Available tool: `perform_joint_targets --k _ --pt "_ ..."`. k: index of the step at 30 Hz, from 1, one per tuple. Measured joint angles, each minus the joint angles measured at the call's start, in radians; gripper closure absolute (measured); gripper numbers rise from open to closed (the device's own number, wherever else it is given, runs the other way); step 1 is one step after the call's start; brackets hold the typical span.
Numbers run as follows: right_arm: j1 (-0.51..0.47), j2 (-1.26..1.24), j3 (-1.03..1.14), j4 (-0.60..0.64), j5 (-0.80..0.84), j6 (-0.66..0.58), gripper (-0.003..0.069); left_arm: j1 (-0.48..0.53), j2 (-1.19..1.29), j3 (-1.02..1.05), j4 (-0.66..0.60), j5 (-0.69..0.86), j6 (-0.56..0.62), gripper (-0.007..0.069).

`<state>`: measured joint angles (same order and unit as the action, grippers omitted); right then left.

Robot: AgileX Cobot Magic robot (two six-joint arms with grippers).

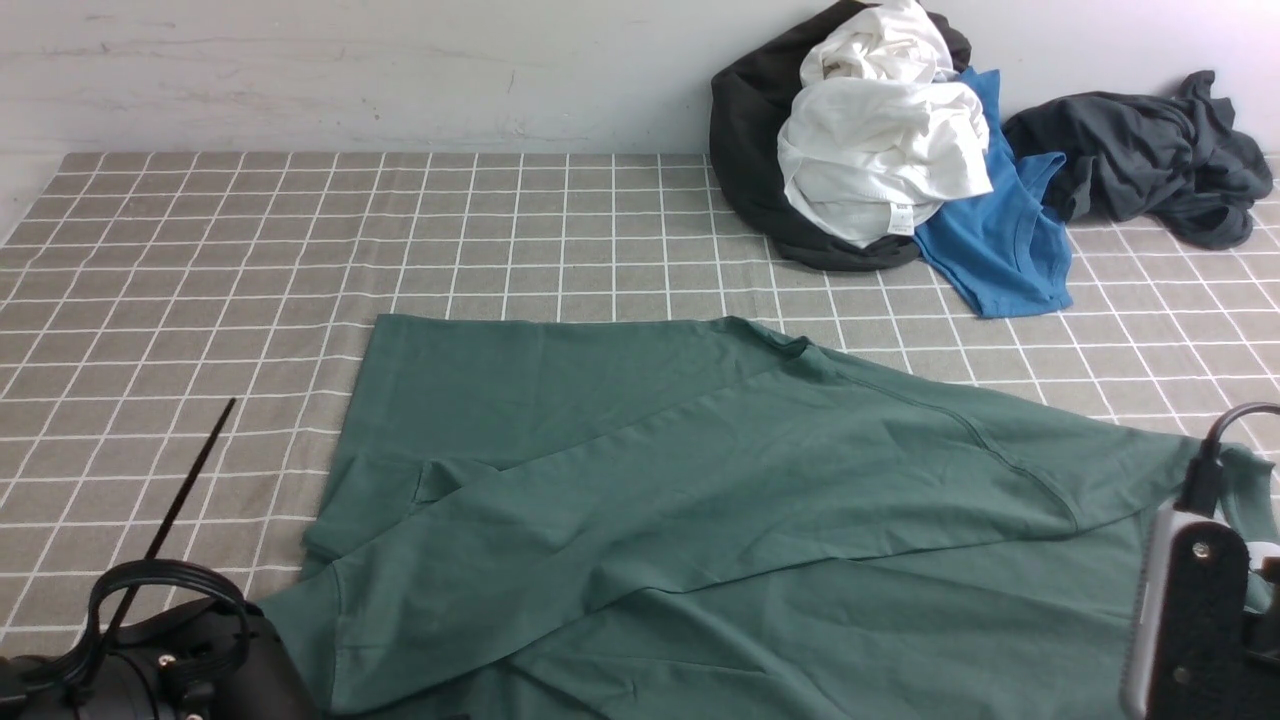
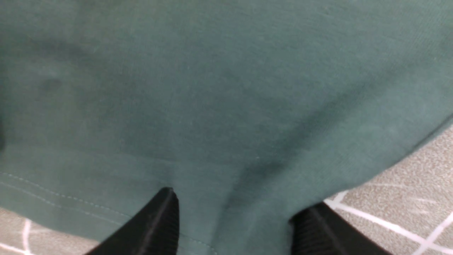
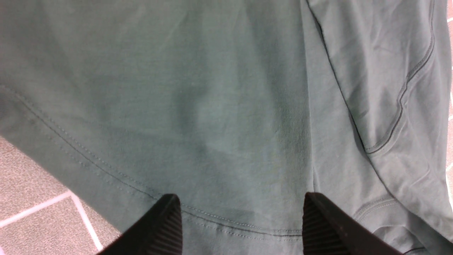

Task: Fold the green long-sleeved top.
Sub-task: Use both arms simultaneously to clamp the lower edge of the clothing fabric

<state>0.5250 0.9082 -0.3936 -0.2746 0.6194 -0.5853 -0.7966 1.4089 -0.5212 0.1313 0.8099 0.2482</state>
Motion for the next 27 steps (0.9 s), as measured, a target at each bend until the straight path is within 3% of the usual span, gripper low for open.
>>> perform_joint_targets --k 6,13,27 --pt "0.0 0.0 0.0 0.003 0.0 0.0 0.0229 0.0 0.008 0.0 0.001 -0.001 -0.001 0.0291" --pt "0.0 0.0 0.0 0.006 0.0 0.0 0.0229 0.0 0.008 0.0 0.001 -0.001 -0.001 0.0602" --pt "0.0 0.172 0.0 0.037 0.007 0.0 0.025 0.0 -0.043 -0.035 -0.001 0.103 -0.001 0.0622"
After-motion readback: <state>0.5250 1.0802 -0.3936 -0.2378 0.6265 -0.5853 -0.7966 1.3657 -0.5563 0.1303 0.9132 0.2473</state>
